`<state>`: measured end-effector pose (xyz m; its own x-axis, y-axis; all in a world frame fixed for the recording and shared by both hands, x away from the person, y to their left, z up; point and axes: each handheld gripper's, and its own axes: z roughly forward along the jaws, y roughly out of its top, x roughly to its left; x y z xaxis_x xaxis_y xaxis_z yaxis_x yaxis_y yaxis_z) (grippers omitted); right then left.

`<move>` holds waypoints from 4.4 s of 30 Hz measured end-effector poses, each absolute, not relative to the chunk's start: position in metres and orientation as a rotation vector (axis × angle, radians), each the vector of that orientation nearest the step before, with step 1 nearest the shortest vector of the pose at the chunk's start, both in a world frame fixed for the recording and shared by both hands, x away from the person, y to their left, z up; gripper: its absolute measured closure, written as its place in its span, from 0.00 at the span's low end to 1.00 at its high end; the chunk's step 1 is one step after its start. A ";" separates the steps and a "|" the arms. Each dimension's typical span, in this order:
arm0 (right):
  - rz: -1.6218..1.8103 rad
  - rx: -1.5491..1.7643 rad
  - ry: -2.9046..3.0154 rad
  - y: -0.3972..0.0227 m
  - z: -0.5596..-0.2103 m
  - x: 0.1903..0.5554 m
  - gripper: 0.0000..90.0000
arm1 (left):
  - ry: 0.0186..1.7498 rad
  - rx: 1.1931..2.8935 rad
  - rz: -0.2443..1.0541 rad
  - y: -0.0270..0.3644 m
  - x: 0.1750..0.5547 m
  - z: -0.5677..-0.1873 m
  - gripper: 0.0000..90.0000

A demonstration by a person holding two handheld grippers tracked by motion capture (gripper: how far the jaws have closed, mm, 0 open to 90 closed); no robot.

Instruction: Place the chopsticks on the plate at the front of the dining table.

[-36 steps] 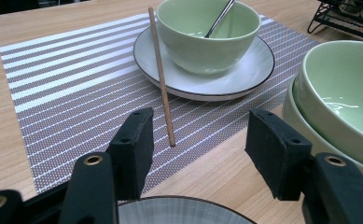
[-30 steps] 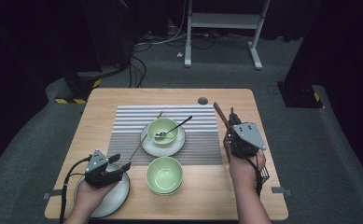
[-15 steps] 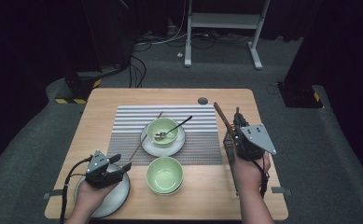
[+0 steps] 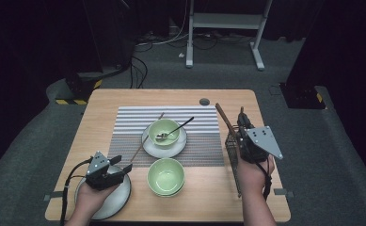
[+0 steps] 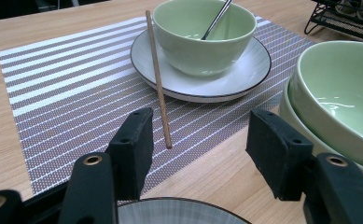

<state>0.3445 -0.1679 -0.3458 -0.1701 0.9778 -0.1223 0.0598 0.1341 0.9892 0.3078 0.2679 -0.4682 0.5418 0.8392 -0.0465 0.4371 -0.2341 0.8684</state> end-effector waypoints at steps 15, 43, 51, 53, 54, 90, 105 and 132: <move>1.243 1.039 1.393 -0.166 -0.328 0.337 0.93 | 1.041 1.858 0.553 0.269 0.308 -0.468 0.46; 1.296 0.978 1.313 -0.164 -0.299 0.327 0.93 | 1.032 1.853 0.557 0.269 0.307 -0.468 0.46; 1.297 0.969 1.307 -0.162 -0.296 0.326 0.93 | 1.033 1.855 0.559 0.269 0.307 -0.468 0.46; 1.295 0.963 1.301 -0.162 -0.295 0.326 0.93 | 1.034 1.855 0.560 0.270 0.307 -0.468 0.46; 1.295 0.960 1.300 -0.162 -0.294 0.326 0.93 | 1.034 1.854 0.559 0.270 0.307 -0.468 0.46; 1.334 0.900 1.339 -0.131 -0.286 0.325 0.93 | 1.034 1.843 0.559 0.271 0.306 -0.465 0.46; 1.378 0.898 1.384 -0.112 -0.301 0.329 0.93 | 1.036 1.835 0.560 0.271 0.306 -0.465 0.46; 1.533 0.895 1.428 -0.087 -0.330 0.330 0.93 | 1.011 1.796 0.555 0.260 0.302 -0.468 0.46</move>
<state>0.3299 -0.0868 -0.3301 -0.3953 0.9177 -0.0402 -0.1051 -0.0017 0.9945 0.3024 0.2601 -0.4675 0.5523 0.8312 -0.0648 0.3913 -0.1899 0.9004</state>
